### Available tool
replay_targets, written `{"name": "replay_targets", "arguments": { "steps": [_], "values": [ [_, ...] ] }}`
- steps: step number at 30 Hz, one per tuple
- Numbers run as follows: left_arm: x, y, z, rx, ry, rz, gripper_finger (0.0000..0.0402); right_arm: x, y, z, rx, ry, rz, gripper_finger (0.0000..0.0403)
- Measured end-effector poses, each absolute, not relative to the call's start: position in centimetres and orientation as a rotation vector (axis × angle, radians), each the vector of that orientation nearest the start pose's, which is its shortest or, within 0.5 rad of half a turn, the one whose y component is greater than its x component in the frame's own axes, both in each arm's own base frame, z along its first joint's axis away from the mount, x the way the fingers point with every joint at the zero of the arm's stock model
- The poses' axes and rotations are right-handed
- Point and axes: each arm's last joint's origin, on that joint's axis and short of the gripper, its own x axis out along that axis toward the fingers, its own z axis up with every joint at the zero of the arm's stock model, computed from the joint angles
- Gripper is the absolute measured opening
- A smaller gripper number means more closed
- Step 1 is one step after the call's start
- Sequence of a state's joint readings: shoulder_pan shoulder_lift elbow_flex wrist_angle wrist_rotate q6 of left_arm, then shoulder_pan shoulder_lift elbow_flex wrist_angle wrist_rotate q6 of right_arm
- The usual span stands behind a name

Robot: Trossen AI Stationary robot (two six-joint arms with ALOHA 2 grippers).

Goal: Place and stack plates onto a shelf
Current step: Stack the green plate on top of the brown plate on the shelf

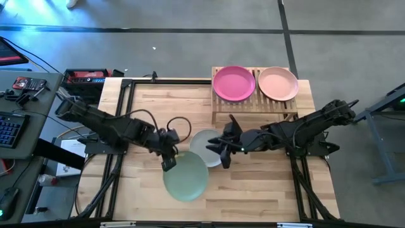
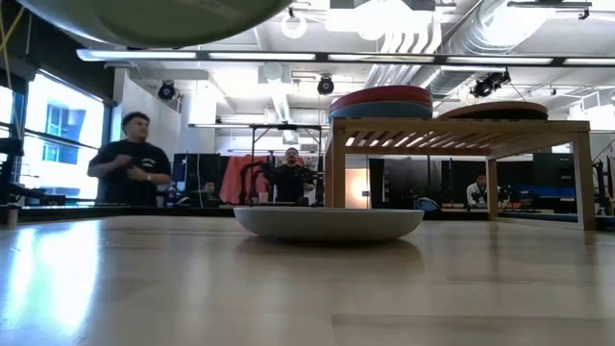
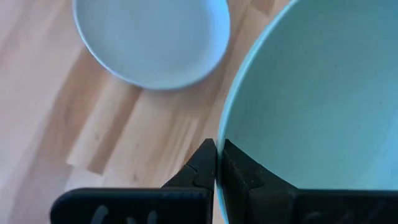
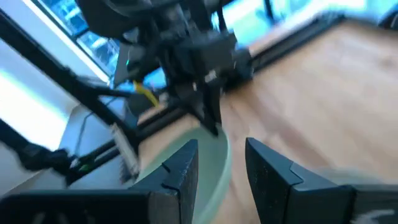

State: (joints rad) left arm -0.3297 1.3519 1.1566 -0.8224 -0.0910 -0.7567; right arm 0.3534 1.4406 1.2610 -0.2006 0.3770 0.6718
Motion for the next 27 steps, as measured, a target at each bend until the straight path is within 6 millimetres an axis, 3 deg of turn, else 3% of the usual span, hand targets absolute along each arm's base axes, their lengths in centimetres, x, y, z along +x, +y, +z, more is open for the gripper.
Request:
{"name": "replay_targets", "arguments": {
  "steps": [6,17,23,27],
  "values": [
    [25.6,-6.5,30.1,-0.463,1.008,0.211,0.0001,31.3,9.7,35.7,0.397,0.208,-0.188,0.0114],
    [25.0,-3.5,31.2,-0.429,1.073,0.372,0.0001,31.0,6.4,39.7,0.359,0.298,-0.306,0.0114],
    [24.8,-2.0,31.1,-0.451,1.093,0.432,0.0001,31.4,5.3,39.9,0.384,0.432,-0.391,0.0114],
    [24.8,-1.3,31.1,-0.457,1.09,0.47,0.0001,32.1,5.1,38.8,0.408,0.534,-0.438,0.0114]
  ]
}}
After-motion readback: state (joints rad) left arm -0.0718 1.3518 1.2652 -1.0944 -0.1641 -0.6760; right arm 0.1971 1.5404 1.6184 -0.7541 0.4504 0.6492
